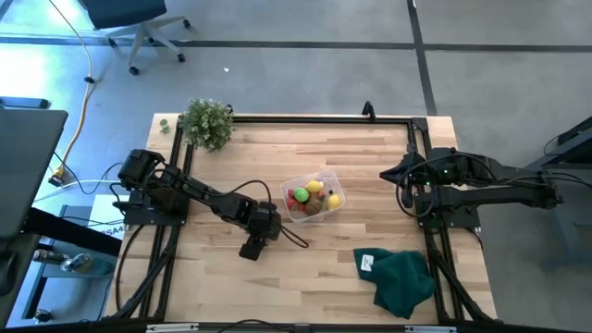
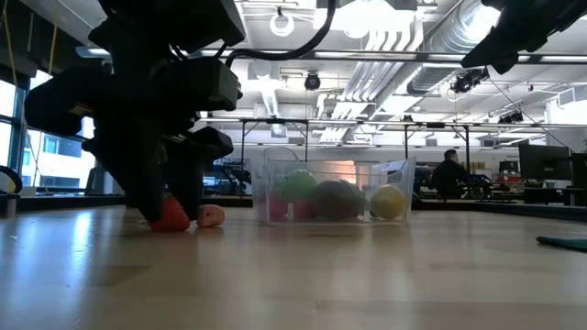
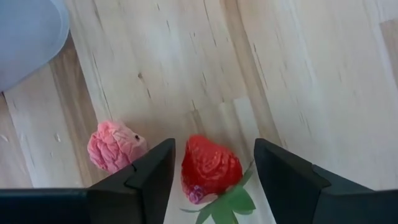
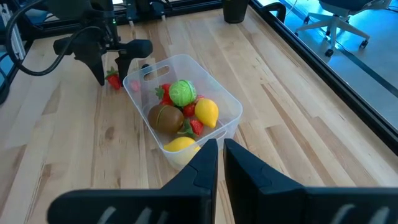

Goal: Pick and placing Produce into tupperware
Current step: Put the red strawberry into the transparent bin

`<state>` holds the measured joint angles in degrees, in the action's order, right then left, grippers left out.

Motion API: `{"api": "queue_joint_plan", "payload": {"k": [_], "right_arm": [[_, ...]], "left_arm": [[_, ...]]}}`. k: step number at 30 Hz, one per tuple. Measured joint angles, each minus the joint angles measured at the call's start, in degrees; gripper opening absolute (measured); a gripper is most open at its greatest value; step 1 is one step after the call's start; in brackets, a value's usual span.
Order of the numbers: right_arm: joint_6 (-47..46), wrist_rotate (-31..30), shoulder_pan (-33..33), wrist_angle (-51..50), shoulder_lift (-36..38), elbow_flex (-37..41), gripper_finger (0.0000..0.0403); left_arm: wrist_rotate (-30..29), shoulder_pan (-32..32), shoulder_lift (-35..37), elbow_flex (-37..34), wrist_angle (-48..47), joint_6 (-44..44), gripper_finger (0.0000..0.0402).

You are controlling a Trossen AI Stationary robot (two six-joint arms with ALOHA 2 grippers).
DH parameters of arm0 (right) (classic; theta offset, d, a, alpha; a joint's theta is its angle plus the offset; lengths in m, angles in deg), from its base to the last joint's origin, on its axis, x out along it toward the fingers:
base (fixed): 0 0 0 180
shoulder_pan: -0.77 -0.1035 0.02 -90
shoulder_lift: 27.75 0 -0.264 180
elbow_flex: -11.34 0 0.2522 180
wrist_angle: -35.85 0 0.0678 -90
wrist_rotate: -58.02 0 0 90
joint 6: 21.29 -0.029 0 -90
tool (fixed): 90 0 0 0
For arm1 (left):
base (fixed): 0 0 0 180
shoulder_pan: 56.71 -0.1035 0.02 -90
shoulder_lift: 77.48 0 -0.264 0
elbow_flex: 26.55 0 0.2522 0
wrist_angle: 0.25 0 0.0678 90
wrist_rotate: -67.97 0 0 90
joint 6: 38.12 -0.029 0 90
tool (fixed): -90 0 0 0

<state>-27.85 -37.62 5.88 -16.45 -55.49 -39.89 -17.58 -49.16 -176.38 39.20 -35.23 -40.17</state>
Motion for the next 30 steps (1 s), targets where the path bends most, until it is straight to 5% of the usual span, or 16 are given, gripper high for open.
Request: {"api": "queue_joint_plan", "payload": {"k": [19, 30], "right_arm": [[0.0, 0.0, 0.0, 0.0, 0.0, 0.0, 0.0019], [0.0, 0.0, 0.0, 0.0, 0.0, 0.0, 0.0019]], "left_arm": [[-0.4, 0.0, 0.0, 0.0, -1.7, 1.1, 0.0144], [1.9, 0.0, 0.0, 2.7, -2.3, 2.4, 0.0139]]}}
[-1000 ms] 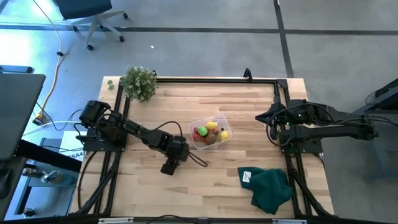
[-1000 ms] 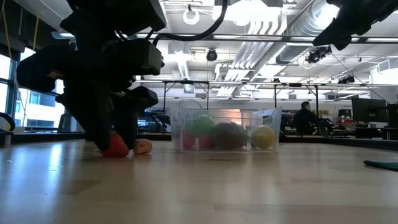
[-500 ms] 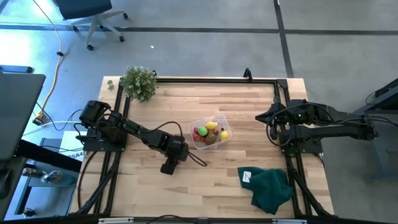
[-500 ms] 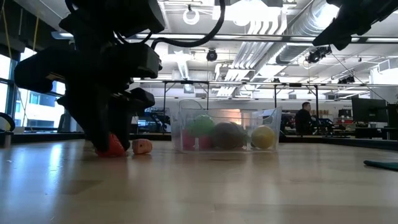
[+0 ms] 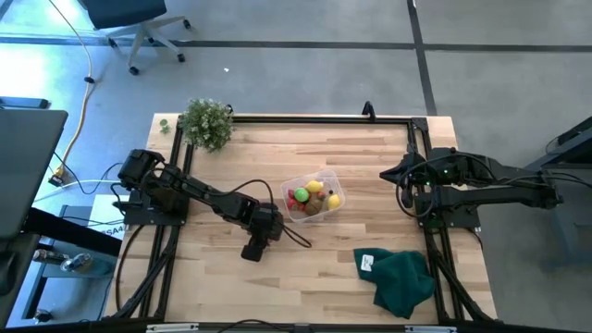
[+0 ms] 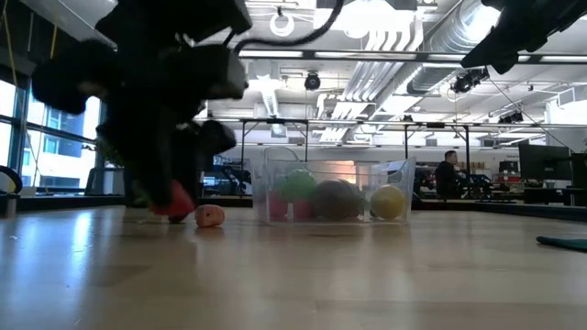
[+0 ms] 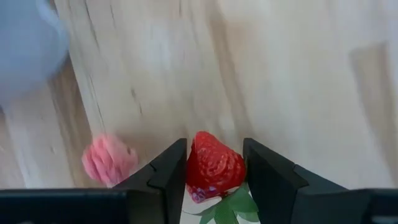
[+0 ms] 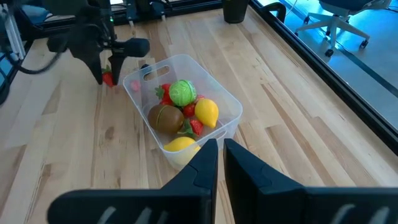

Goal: Pick and placing Produce into tupperware
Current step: Put the red strawberry into the transparent bin

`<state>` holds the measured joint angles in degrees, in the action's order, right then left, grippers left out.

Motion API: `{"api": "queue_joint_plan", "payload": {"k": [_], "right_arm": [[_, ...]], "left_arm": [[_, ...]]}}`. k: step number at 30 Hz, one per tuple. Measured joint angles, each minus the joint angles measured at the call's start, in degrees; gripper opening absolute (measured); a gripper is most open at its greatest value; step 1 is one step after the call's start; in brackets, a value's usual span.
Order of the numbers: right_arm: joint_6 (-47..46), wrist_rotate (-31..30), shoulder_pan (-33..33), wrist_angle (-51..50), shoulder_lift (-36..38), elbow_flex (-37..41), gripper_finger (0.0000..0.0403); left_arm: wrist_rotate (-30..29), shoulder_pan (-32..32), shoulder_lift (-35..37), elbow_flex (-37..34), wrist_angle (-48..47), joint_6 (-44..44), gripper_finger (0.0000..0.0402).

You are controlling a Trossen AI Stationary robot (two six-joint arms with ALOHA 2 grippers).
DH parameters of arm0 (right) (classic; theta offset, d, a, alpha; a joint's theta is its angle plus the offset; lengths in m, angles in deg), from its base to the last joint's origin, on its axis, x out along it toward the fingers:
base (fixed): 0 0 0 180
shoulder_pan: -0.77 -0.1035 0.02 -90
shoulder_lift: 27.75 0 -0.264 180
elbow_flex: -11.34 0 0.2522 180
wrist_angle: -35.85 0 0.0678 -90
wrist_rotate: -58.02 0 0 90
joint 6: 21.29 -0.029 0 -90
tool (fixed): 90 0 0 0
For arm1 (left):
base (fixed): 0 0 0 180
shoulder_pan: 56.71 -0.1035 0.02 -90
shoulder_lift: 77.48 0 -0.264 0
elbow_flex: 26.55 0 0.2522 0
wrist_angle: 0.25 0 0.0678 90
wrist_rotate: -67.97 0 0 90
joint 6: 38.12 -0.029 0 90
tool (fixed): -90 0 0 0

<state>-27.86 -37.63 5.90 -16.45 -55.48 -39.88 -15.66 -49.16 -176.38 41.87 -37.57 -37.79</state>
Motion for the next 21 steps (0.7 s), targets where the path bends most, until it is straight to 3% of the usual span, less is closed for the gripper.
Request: {"api": "queue_joint_plan", "payload": {"k": [6, 12, 17, 21], "right_arm": [[0.0, 0.0, 0.0, 0.0, 0.0, 0.0, 0.0019], [0.0, 0.0, 0.0, 0.0, 0.0, 0.0, 0.0019], [0.0, 0.0, 0.0, 0.0, 0.0, 0.0, 0.0019], [0.0, 0.0, 0.0, 0.0, 0.0, 0.0, 0.0019]], "left_arm": [[-0.7, 0.0, 0.0, 9.8, -7.1, -3.7, 0.0137], [-7.9, -0.9, 0.0, 24.4, -15.4, -11.4, 0.0136], [-9.0, -5.9, 0.1, 33.6, -15.8, -17.2, 0.0136], [-6.3, -11.2, -0.2, 35.0, -15.4, -21.0, 0.0136]]}}
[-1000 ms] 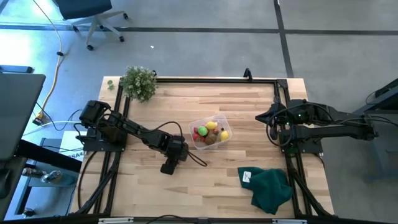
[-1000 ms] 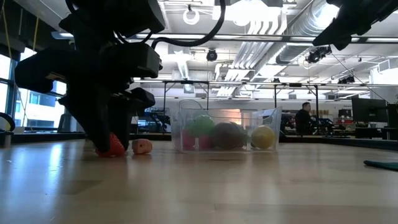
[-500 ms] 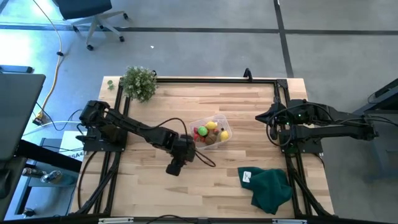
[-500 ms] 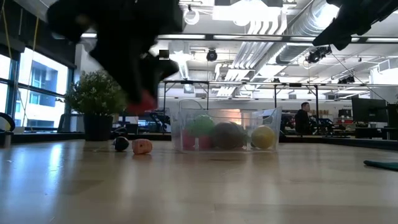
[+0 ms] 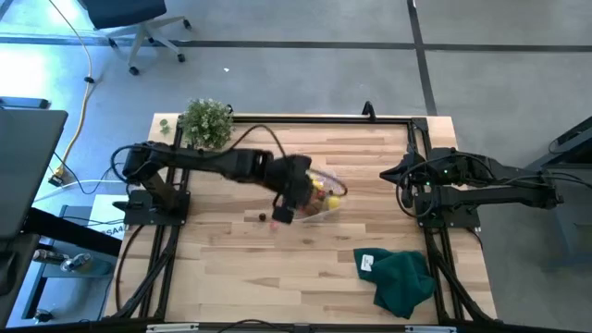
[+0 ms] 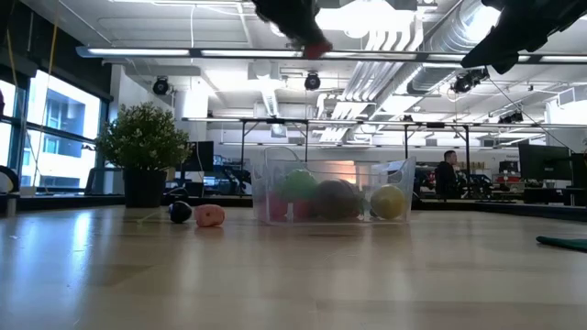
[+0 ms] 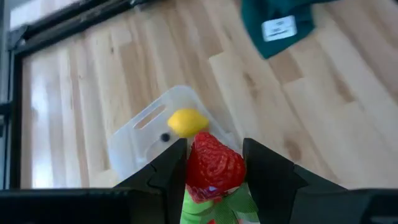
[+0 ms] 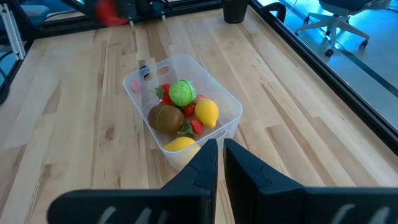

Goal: Pick and placing Produce into tupperware
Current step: Put the red strawberry into the transparent bin

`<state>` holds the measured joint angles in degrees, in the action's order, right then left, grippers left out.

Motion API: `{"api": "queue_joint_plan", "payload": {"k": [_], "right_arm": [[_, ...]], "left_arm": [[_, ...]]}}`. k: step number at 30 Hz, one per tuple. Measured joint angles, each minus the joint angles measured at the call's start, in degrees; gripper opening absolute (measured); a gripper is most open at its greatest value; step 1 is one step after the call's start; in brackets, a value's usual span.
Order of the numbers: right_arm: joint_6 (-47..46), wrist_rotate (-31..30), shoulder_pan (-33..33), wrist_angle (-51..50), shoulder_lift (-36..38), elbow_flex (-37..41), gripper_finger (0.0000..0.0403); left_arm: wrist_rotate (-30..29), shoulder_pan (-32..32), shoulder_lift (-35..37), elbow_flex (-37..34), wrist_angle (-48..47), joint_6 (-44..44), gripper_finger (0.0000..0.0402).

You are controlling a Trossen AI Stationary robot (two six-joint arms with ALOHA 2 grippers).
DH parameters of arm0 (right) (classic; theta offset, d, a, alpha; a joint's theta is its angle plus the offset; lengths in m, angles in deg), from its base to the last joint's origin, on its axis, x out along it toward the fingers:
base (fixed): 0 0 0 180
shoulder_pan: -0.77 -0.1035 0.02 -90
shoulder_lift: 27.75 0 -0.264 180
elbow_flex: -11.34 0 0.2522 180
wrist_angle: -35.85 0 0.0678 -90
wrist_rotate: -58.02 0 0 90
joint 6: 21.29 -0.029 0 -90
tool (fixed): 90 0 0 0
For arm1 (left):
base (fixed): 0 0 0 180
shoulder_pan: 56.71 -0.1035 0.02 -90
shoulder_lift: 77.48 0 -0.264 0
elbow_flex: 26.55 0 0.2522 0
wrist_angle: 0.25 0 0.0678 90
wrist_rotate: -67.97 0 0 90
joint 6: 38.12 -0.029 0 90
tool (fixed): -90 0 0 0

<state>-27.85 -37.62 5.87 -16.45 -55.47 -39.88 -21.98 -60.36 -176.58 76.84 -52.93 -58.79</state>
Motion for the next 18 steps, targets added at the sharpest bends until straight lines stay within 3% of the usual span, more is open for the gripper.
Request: {"api": "queue_joint_plan", "payload": {"k": [4, 10, 18], "right_arm": [[0.0, 0.0, 0.0, 0.0, 0.0, 0.0, 0.0019], [0.0, 0.0, 0.0, 0.0, 0.0, 0.0, 0.0019], [0.0, -0.1, 0.0, 0.0, -0.1, 0.0, 0.0019]], "left_arm": [[4.8, -3.2, -3.6, -0.1, -1.4, -1.0, 0.0136], [8.3, -3.0, -10.9, -0.2, -2.2, -3.3, 0.0136], [6.6, -3.1, -15.4, -0.1, -3.8, -4.6, 0.0136]]}}
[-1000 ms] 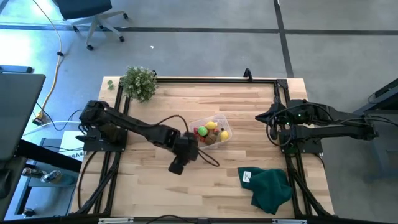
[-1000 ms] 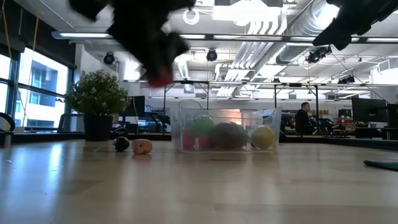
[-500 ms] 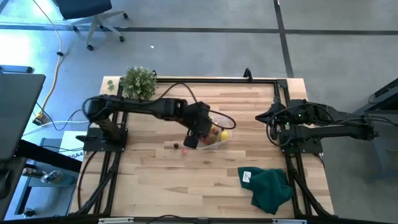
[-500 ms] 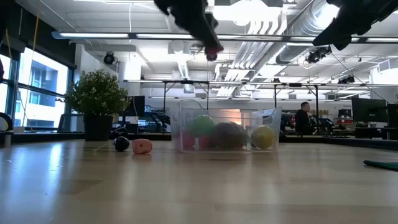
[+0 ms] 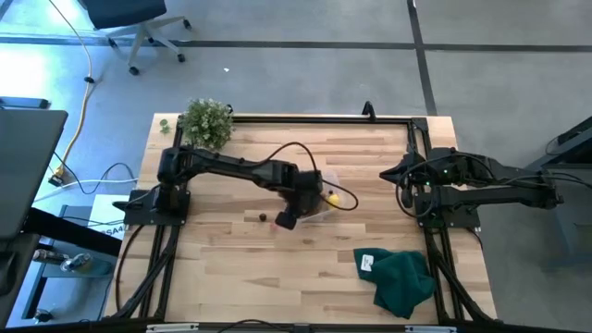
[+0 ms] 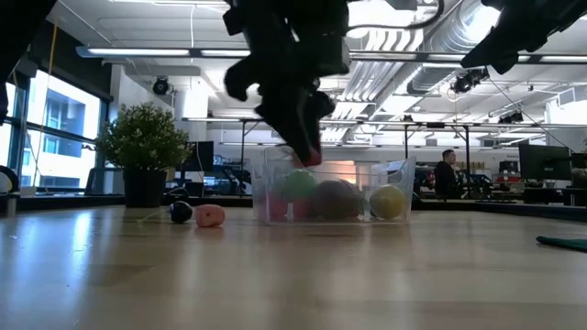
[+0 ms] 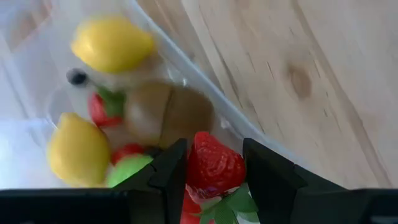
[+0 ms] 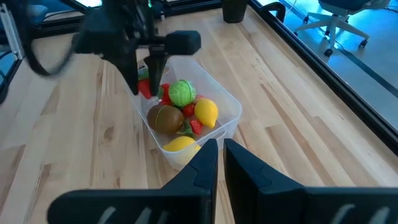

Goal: Pick and placing Produce into tupperware
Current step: Put the red strawberry into the transparent bin, then put the black cherry into the transparent bin

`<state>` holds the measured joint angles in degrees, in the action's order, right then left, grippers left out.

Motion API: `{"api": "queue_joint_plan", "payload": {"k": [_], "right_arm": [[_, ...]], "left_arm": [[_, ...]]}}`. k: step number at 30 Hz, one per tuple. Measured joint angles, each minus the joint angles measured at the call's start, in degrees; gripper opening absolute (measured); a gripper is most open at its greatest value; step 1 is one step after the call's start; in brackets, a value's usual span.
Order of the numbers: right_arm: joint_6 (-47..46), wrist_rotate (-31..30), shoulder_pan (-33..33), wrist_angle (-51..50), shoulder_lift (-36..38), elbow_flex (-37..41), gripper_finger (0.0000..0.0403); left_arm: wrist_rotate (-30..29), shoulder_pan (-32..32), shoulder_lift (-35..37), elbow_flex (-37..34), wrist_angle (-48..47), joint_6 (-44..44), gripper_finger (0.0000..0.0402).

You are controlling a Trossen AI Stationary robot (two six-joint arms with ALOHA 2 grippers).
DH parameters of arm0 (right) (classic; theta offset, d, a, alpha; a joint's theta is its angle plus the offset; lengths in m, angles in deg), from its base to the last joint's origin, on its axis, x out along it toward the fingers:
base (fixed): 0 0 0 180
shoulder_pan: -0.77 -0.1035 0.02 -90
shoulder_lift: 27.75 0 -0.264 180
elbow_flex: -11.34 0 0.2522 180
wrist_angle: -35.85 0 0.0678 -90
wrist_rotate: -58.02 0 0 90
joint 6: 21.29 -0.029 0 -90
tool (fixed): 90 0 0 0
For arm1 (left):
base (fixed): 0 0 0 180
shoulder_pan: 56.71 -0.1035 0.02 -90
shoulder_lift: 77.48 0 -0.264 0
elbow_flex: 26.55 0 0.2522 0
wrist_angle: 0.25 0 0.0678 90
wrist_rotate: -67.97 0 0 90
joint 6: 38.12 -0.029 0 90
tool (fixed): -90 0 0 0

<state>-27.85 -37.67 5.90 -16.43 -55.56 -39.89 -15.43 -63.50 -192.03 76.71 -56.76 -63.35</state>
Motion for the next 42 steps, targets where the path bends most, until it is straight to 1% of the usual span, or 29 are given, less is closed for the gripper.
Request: {"api": "queue_joint_plan", "payload": {"k": [4, 5, 12, 16, 19, 26, 30, 35, 42], "right_arm": [[0.1, 0.0, 0.0, 0.0, 0.1, 0.0, 0.0019], [0.0, 0.1, 0.0, 0.0, 0.1, 0.0, 0.0019], [0.0, 0.0, 0.0, 0.0, 0.1, 0.0, 0.0019], [0.0, 0.1, 0.0, 0.0, 0.1, 0.0, 0.0019], [0.0, 0.1, 0.0, 0.0, 0.1, 0.0, 0.0019], [0.0, 0.0, 0.0, 0.0, 0.1, 0.0, 0.0019], [0.0, 0.0, 0.0, 0.0, 0.1, 0.0, 0.0019], [0.0, 0.0, 0.0, 0.0, 0.1, 0.0, 0.0019], [0.0, 0.1, 0.0, 0.0, 0.1, 0.0, 0.0019]], "left_arm": [[-1.5, 0.0, -1.0, 0.1, 0.4, -0.1, 0.0136], [-1.5, 0.0, -1.0, -0.1, -0.8, -0.1, 0.0136], [-1.7, 0.0, -1.8, 0.0, -0.3, -0.5, 0.0136], [-3.1, 0.0, -1.7, 0.0, -0.2, -0.5, 0.0138], [-3.2, 0.0, -1.7, 0.0, -0.2, -0.6, 0.0152], [-3.2, 0.0, -1.7, 0.0, -0.2, -0.4, 0.0202], [-3.2, 0.0, -1.7, 0.1, -0.4, -0.3, 0.0218], [-3.2, 0.0, -1.7, 3.8, -5.2, 0.1, 0.0221], [-3.2, 0.0, -1.6, 13.5, -15.4, -0.1, 0.0204]]}}
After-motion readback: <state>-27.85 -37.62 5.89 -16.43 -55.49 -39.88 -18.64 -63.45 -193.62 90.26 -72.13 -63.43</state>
